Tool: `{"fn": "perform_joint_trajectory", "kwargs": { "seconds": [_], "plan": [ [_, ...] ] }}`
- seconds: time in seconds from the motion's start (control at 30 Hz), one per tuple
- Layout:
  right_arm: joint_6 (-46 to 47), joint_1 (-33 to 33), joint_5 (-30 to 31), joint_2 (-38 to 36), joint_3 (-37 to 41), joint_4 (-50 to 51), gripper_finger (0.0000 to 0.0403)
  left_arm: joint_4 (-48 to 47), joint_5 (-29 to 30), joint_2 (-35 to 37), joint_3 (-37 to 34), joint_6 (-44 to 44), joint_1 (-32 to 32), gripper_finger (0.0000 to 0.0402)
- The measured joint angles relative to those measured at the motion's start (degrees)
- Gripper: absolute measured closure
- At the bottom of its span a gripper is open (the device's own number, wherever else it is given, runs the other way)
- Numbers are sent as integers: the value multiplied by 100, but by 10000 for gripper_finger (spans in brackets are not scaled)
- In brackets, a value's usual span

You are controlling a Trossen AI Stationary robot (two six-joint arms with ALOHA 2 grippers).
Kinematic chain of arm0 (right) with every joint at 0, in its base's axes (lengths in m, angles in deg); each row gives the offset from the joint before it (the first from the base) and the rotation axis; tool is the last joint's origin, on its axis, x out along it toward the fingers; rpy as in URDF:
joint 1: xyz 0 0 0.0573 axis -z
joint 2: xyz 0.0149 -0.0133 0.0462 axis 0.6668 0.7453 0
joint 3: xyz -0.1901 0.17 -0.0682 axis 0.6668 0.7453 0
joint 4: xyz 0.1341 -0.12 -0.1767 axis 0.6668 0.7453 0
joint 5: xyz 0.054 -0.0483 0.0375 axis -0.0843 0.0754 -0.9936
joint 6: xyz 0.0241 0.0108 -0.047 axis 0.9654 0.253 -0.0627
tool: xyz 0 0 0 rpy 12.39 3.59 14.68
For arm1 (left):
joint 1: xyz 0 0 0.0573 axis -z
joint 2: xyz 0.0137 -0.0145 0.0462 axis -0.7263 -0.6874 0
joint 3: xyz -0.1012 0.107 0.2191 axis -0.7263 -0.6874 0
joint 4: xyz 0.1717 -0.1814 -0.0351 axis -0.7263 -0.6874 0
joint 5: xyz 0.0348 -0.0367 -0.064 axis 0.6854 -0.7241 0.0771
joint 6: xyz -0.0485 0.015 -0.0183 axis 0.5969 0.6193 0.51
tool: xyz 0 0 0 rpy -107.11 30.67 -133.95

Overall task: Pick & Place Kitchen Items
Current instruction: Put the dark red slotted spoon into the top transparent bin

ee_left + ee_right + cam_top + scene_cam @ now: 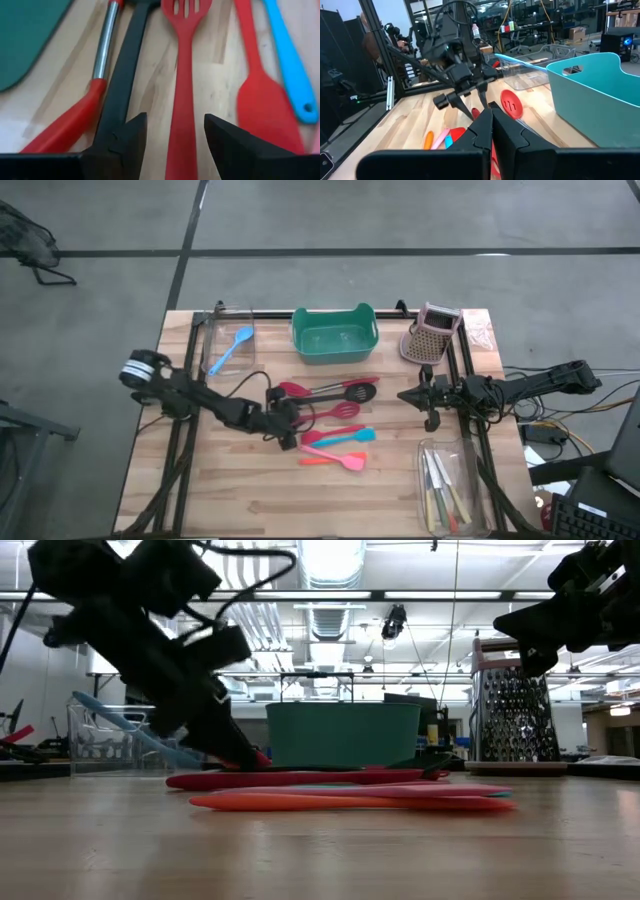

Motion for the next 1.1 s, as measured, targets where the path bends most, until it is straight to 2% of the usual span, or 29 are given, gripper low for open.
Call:
{"fn": "perform_joint_trajectory", "kwargs": {
  "seconds": [0.43, 0.57, 0.77, 1.1],
  "plan": [
    [0, -2, -1, 4, 0, 0, 394, 238, 58, -594, 4, 67, -130, 202],
    [-1, -2, 0, 3, 0, 2, 394, 237, -196, -560, 4, 11, -140, 234],
    [0, -2, 0, 2, 0, 0, 394, 250, -298, -556, 7, -104, -157, 322],
    [0, -2, 0, 3, 0, 1, 394, 243, -332, -342, -17, -553, -111, 322]
  ]
}}
